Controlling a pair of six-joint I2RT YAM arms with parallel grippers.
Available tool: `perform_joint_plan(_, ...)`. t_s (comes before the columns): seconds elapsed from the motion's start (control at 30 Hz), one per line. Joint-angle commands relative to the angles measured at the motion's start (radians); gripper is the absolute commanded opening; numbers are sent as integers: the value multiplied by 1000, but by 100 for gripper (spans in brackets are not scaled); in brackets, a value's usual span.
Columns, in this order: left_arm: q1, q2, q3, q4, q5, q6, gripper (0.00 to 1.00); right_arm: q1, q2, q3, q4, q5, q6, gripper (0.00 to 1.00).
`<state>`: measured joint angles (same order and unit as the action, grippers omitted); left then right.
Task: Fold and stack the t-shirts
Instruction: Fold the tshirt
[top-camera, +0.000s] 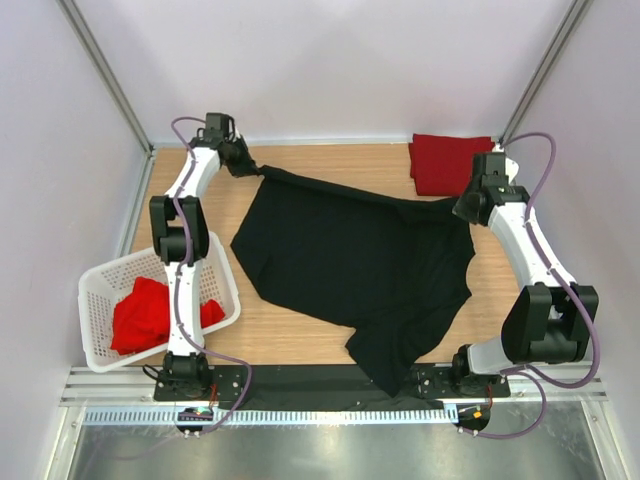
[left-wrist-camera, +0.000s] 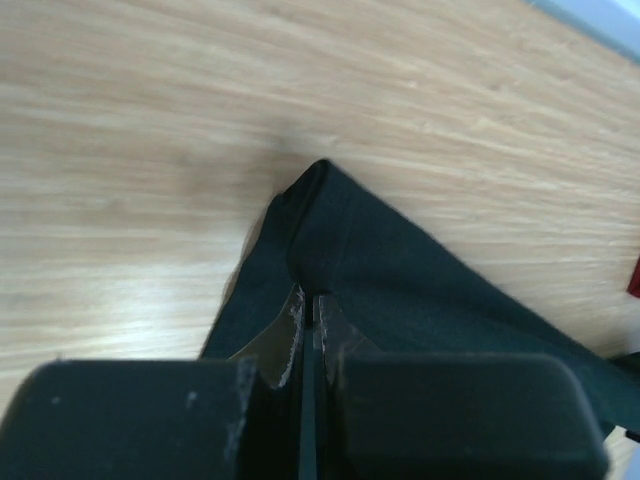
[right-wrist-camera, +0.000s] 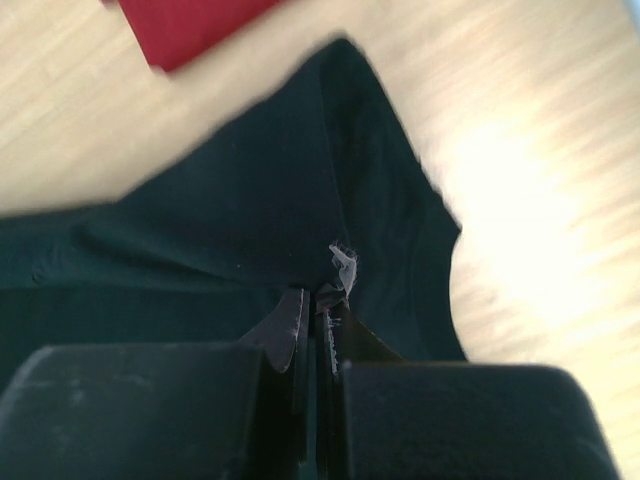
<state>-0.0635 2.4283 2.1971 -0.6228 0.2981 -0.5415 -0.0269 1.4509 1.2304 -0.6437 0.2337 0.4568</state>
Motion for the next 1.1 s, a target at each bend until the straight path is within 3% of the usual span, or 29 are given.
perform_joint_plan(0.0,17,-66,-17,-87,6,32,0,2,-55,-42,-71,-51,46,1)
perform_joint_plan(0.27,17,-135,-180,-130,-80,5,0,2,-109,-170,-94,-100,75,1)
perform_joint_plan(1.07,19,-94,-155,-267,-91,66,0,2,-150,-273,-119,-128,51,1)
